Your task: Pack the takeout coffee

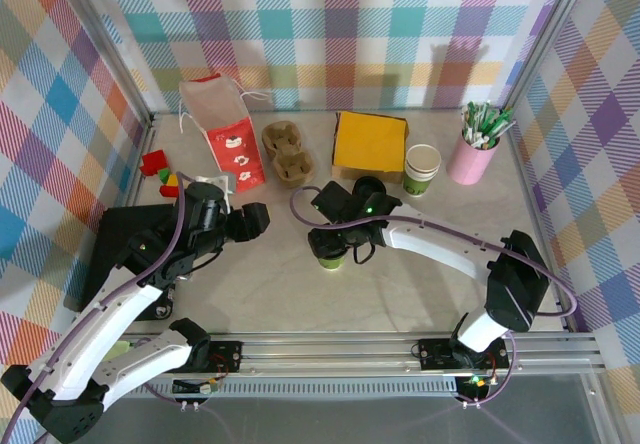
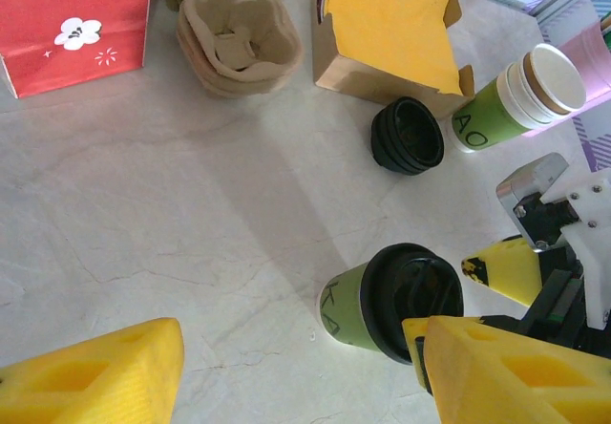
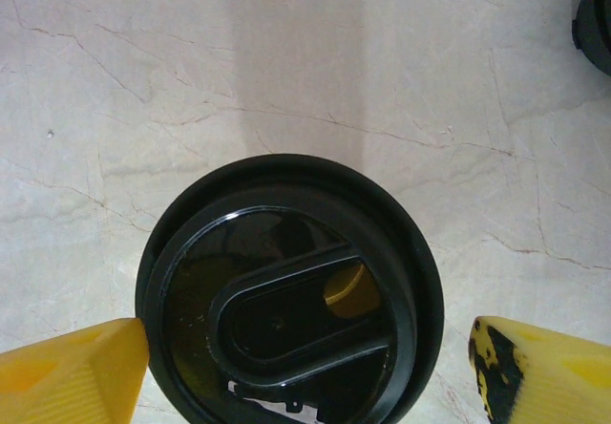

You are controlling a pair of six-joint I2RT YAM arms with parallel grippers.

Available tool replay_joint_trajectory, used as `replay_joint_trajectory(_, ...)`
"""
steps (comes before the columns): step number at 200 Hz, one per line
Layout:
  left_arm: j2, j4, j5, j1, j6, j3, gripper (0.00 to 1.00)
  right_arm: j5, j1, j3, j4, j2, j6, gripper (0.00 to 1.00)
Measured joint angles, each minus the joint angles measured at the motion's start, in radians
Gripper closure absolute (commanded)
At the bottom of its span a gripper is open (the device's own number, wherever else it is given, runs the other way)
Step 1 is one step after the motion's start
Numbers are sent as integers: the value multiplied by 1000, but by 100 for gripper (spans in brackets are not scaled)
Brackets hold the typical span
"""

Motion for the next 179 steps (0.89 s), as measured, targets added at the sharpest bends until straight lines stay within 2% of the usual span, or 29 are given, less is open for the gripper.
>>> replay_joint_trajectory(49,-1,-3,-2,0,0,0,32,0,7,16,-5,26,-3,13)
replay_joint_trajectory(130,-13,-6,-10,0,0,-21,31,10,7,23,-7,49,-3,26)
replay_joint_trajectory(179,-13,-5,-10,1,0,-21,31,40,9,23,-16,49,-19,27)
